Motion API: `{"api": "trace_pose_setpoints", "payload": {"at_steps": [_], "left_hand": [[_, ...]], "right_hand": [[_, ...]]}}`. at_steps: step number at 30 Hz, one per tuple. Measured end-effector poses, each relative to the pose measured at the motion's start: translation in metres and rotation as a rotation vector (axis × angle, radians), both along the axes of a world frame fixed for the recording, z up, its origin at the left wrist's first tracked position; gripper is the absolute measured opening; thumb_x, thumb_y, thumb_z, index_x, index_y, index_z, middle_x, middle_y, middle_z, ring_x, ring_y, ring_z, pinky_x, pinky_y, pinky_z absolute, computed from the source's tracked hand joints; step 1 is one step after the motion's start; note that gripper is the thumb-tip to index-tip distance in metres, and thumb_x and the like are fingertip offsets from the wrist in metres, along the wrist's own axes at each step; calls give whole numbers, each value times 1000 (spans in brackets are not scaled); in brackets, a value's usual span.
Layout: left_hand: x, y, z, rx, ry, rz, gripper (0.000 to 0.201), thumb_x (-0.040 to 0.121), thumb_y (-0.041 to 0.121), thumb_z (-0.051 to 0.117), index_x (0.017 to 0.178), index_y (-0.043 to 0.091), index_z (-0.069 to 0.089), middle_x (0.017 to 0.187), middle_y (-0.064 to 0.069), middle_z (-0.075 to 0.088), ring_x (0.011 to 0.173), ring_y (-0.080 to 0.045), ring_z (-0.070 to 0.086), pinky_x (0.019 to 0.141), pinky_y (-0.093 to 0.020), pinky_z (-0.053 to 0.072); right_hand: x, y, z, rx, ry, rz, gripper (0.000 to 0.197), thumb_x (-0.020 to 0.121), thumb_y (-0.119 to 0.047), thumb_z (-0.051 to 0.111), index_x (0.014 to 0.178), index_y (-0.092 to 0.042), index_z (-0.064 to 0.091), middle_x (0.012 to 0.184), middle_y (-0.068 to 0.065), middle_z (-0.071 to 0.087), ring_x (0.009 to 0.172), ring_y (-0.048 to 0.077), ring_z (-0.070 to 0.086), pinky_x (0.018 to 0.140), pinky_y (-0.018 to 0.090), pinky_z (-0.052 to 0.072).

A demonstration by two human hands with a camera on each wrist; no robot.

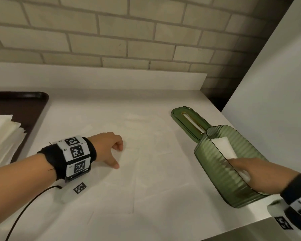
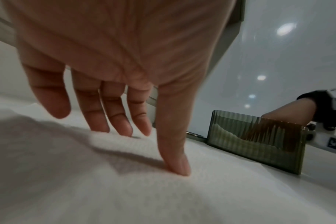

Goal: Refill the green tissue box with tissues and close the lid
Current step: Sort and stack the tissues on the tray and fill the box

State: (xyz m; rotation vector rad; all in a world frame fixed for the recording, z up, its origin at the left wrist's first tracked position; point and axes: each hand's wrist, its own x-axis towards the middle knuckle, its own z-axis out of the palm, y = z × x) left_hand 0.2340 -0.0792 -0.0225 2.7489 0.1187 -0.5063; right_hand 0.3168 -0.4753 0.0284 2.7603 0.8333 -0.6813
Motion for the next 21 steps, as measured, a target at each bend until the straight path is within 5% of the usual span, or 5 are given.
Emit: {"api": "trace_pose_setpoints", "payload": {"at_steps": [2, 6, 9, 16, 21], "left_hand": [[2, 1, 0, -35, 9, 6, 54, 63, 36, 83, 101, 31, 45, 105, 10, 49, 101, -11, 51, 90, -24, 43], [6, 0, 1, -12, 23, 14, 53, 60, 38, 85, 98, 33, 48, 93, 13, 48, 92, -10, 50, 83, -24, 43], [6, 0, 2, -26, -1, 20, 47, 62, 38, 83, 92, 34, 47, 85, 15, 46, 86, -11, 49, 81, -27, 43], [-3, -5, 44, -134, -198, -57, 15, 75, 40, 74, 71, 33, 60, 63, 16, 56, 64, 0, 52, 63, -15, 38], [-12, -12, 83, -640, -362, 39, 9, 77, 28, 72, 77, 21, 66, 66, 9, 66, 58, -1, 57, 62, -12, 44]], "right_hand": [[-4, -2, 14, 59, -29, -72, 62, 83, -30, 64, 133, -50, 34, 123, -21, 47, 103, -5, 45, 76, 3, 35], [-29, 3, 45, 423, -178, -159, 50, 71, -44, 74, 92, -76, 42, 98, -24, 65, 88, -9, 59, 75, 17, 46], [-56, 17, 56, 638, -243, -171, 38, 69, -45, 71, 95, -67, 52, 90, -32, 64, 82, -11, 62, 69, 24, 54], [-94, 70, 48, 808, -37, -161, 18, 71, -37, 75, 84, -46, 66, 80, -25, 68, 73, -3, 64, 63, 9, 47], [-87, 100, 28, 791, 220, -208, 64, 57, -71, 64, 114, -48, 49, 102, -20, 64, 91, -11, 61, 76, 10, 47]]}}
